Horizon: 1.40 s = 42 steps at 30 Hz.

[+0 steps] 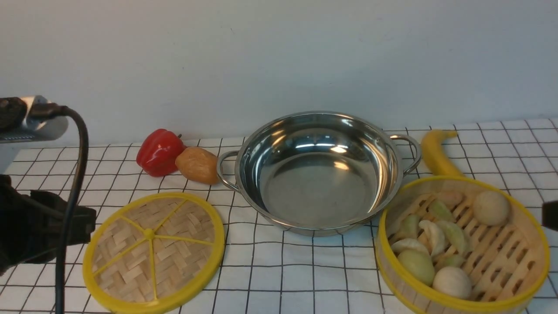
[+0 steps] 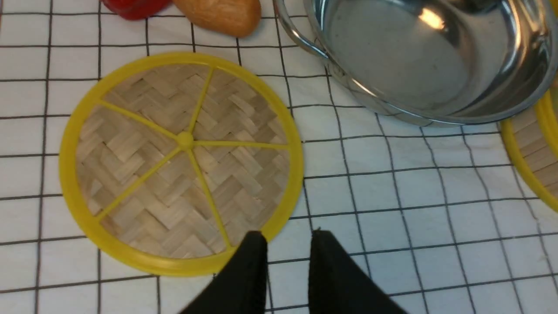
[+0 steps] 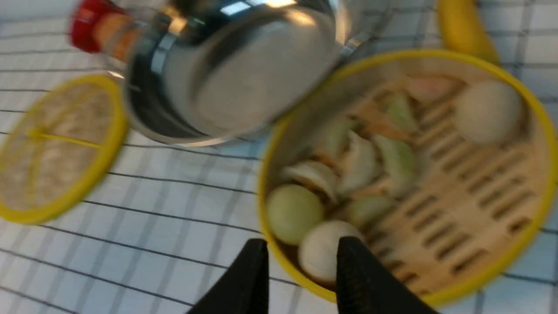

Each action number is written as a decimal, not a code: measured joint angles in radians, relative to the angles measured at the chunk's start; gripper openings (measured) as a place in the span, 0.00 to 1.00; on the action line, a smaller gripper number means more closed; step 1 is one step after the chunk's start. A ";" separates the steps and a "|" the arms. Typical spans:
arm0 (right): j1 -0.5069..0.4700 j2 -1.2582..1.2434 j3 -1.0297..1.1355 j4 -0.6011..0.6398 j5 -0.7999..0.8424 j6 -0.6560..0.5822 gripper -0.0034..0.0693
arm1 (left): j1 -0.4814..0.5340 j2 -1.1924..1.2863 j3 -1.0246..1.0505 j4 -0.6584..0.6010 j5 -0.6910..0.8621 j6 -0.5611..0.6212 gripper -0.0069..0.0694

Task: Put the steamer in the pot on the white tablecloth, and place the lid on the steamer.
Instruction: 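Reach for and grasp the rim of the bamboo steamer holding the buns with the right gripper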

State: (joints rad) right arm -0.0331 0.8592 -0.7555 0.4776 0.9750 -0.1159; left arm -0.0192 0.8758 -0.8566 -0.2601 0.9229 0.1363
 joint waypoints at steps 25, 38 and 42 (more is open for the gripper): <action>0.000 0.222 -0.047 -0.402 0.054 0.205 0.38 | 0.452 0.417 -0.024 -0.371 0.027 0.306 0.09; 0.000 0.227 -0.047 -0.379 0.054 0.191 0.38 | 0.287 0.544 -0.107 -0.408 0.092 0.389 0.09; 0.000 0.232 -0.047 -0.379 0.046 0.190 0.38 | 0.130 0.549 -0.129 -0.296 0.094 0.360 0.09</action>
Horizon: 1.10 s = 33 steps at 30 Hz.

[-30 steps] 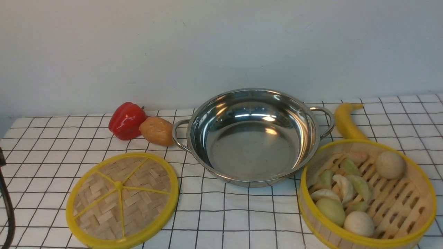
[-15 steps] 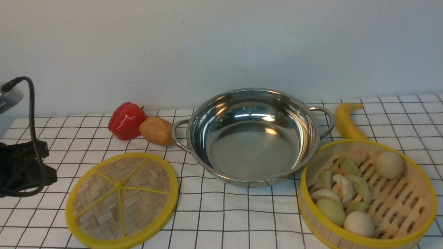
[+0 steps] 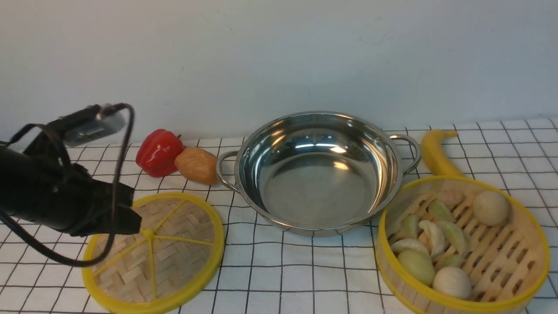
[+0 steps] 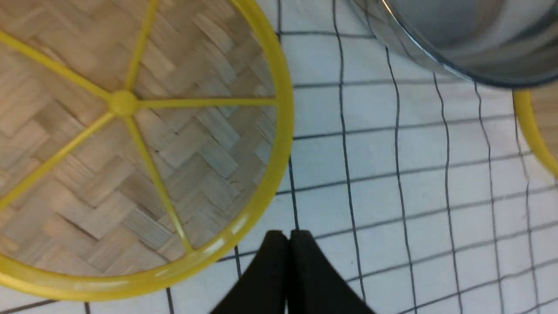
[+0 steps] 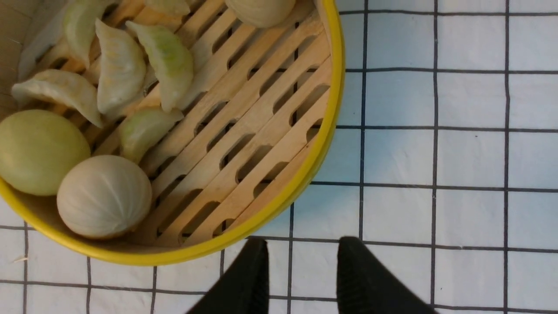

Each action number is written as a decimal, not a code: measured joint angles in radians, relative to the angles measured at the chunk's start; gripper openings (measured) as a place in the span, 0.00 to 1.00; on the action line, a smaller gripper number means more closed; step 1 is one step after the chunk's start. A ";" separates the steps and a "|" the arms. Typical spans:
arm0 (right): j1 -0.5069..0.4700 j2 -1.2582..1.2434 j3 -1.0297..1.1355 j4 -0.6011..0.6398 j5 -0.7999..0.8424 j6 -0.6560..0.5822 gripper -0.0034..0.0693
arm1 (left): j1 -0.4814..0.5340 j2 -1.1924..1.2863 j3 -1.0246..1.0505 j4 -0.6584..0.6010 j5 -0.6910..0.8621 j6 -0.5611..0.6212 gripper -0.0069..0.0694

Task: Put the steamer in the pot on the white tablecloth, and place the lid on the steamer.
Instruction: 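Reach for and grasp the rim of the bamboo steamer holding the buns with the right gripper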

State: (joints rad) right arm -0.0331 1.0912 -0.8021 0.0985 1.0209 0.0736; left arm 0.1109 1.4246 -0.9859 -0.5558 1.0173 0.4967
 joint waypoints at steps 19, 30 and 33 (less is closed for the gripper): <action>0.000 0.144 -0.003 -0.023 -0.052 0.013 0.38 | -0.036 0.000 -0.016 0.327 -0.067 -0.235 0.10; 0.000 0.387 -0.011 -0.023 -0.220 0.042 0.38 | -0.036 0.000 -0.016 0.332 -0.081 -0.236 0.13; 0.000 0.421 -0.025 -0.023 -0.229 0.054 0.38 | -0.036 0.000 -0.016 0.332 -0.081 -0.236 0.13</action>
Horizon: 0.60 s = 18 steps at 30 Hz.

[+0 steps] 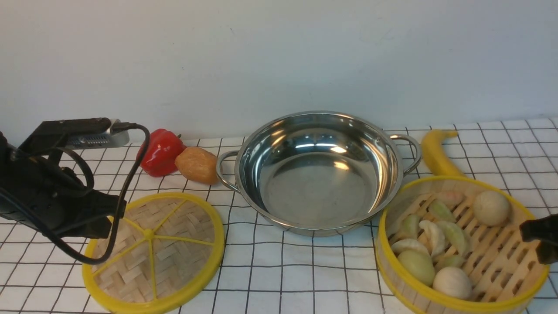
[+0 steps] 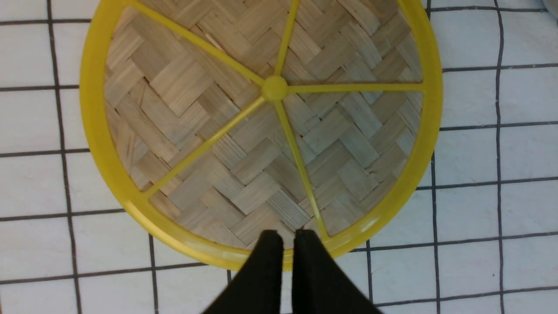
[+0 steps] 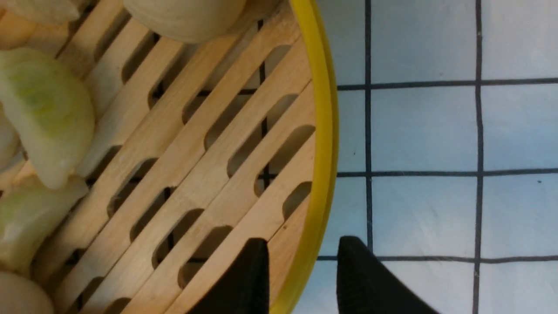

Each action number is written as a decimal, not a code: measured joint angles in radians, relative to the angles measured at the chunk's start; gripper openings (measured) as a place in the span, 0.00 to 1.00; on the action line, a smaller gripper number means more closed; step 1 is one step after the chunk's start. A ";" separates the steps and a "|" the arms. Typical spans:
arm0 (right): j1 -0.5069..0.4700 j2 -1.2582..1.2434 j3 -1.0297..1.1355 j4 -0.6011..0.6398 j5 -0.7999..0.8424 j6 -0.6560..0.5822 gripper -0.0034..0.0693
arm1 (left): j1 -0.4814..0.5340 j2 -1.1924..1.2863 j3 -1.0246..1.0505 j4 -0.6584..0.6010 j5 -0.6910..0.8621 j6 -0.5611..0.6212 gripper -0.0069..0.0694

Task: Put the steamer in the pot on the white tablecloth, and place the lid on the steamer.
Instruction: 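Reach for and grasp the rim of the bamboo steamer holding the buns with the right gripper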

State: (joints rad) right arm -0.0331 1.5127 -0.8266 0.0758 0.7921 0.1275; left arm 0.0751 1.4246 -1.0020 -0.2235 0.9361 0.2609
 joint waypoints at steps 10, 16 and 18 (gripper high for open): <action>0.000 0.093 -0.070 -0.003 0.002 0.014 0.38 | 0.000 0.000 0.000 0.000 -0.001 0.000 0.15; 0.000 0.166 -0.088 -0.030 0.006 0.019 0.38 | 0.000 0.000 0.000 0.000 -0.001 -0.001 0.16; 0.000 0.179 -0.088 -0.046 0.017 0.026 0.38 | 0.000 0.000 0.000 0.000 -0.001 -0.001 0.16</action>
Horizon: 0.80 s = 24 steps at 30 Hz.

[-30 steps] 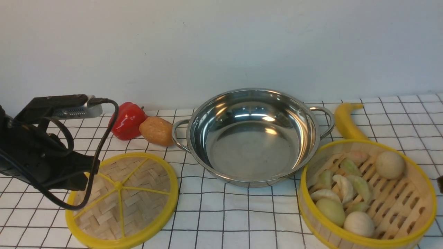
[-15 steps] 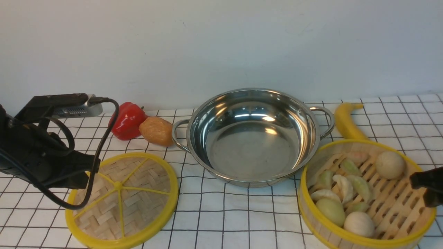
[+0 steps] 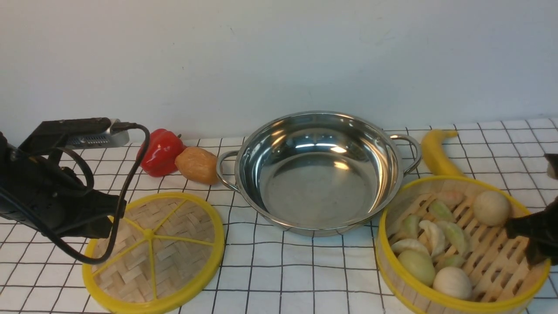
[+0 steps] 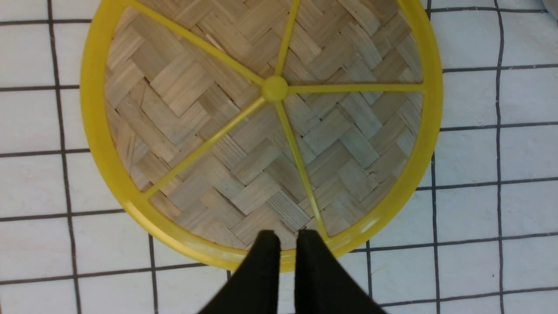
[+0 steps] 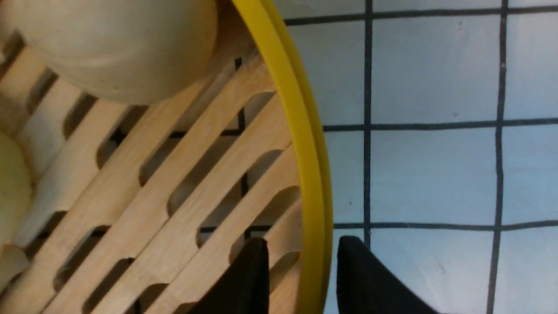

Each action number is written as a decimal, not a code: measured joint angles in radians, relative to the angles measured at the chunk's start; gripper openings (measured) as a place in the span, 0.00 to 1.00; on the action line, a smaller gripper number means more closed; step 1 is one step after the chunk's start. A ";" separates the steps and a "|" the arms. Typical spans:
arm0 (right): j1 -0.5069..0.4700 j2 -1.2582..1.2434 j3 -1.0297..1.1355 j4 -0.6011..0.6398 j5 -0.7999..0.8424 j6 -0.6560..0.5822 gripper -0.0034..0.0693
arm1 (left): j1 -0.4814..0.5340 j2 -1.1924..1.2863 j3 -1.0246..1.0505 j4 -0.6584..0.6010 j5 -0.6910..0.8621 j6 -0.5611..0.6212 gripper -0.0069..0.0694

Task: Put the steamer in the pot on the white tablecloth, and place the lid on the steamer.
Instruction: 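Reach for and grasp the rim of the bamboo steamer holding the buns with the right gripper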

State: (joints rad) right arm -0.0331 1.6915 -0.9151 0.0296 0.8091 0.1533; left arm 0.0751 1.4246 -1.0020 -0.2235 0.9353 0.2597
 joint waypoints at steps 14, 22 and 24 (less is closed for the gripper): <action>0.000 0.003 -0.029 -0.092 0.083 0.026 0.13 | 0.000 0.000 0.000 0.000 -0.023 0.000 0.17; 0.000 0.003 -0.032 -0.103 0.118 0.026 0.13 | 0.000 0.000 0.000 0.000 -0.024 0.001 0.18; 0.000 0.003 -0.033 -0.103 0.132 0.026 0.13 | 0.000 0.000 0.000 0.000 -0.024 0.001 0.19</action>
State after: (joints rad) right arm -0.0331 1.6948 -0.9483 -0.0731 0.9414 0.1792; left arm 0.0751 1.4246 -1.0020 -0.2235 0.9111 0.2606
